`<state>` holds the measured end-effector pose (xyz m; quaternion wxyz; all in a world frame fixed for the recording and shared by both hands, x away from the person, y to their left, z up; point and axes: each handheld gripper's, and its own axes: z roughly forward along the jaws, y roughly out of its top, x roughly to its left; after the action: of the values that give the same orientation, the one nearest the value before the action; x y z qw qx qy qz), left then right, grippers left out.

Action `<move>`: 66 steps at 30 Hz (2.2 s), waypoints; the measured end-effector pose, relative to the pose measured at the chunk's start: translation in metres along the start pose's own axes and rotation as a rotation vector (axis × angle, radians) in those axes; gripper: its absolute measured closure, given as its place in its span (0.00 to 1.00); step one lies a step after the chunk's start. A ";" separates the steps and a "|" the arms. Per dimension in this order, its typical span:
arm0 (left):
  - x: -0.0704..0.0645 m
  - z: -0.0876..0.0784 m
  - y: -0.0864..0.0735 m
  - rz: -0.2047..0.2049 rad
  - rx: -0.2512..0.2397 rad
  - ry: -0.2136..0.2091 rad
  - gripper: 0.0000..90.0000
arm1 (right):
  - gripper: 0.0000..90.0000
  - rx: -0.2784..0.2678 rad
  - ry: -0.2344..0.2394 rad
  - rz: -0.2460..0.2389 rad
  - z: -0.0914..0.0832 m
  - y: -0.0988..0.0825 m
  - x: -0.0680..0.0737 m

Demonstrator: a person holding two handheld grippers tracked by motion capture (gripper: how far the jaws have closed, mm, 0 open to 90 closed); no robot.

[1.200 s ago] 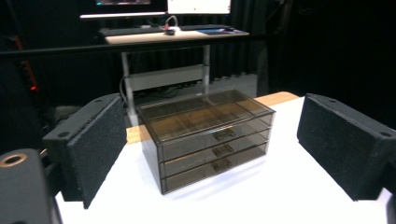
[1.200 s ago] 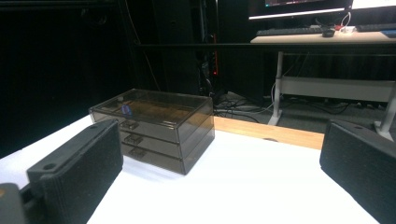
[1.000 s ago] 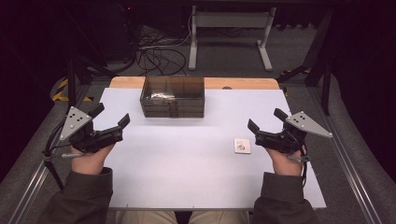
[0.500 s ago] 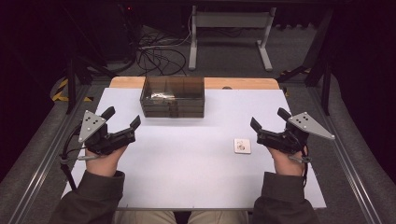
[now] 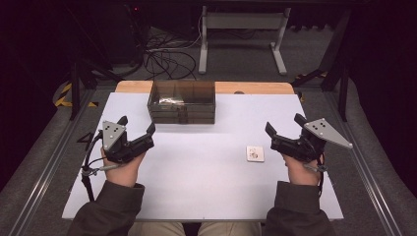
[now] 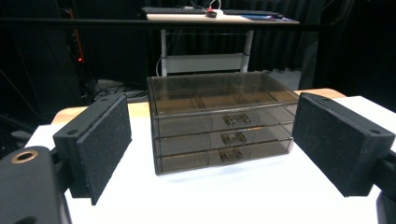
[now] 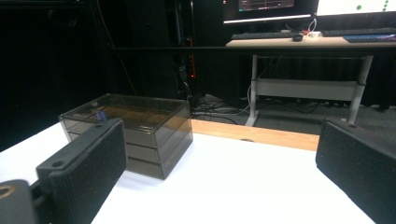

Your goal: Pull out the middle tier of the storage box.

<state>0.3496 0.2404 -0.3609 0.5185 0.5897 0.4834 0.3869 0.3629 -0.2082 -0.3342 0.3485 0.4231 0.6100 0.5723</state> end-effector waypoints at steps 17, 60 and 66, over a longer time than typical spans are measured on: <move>-0.031 0.024 -0.017 -0.014 -0.007 0.040 0.17 | 0.03 -0.007 -0.027 -0.002 -0.003 0.001 -0.004; -0.066 0.093 -0.048 -0.058 0.039 0.114 0.28 | 0.04 -0.009 -0.038 -0.022 -0.004 0.002 -0.005; -0.070 0.102 -0.053 -0.041 0.050 0.114 0.31 | 0.04 -0.011 -0.040 -0.020 -0.004 0.002 -0.006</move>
<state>0.4222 0.1480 -0.4263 0.4831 0.5695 0.5336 0.3969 0.3619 -0.2149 -0.3321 0.3685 0.4263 0.6041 0.5635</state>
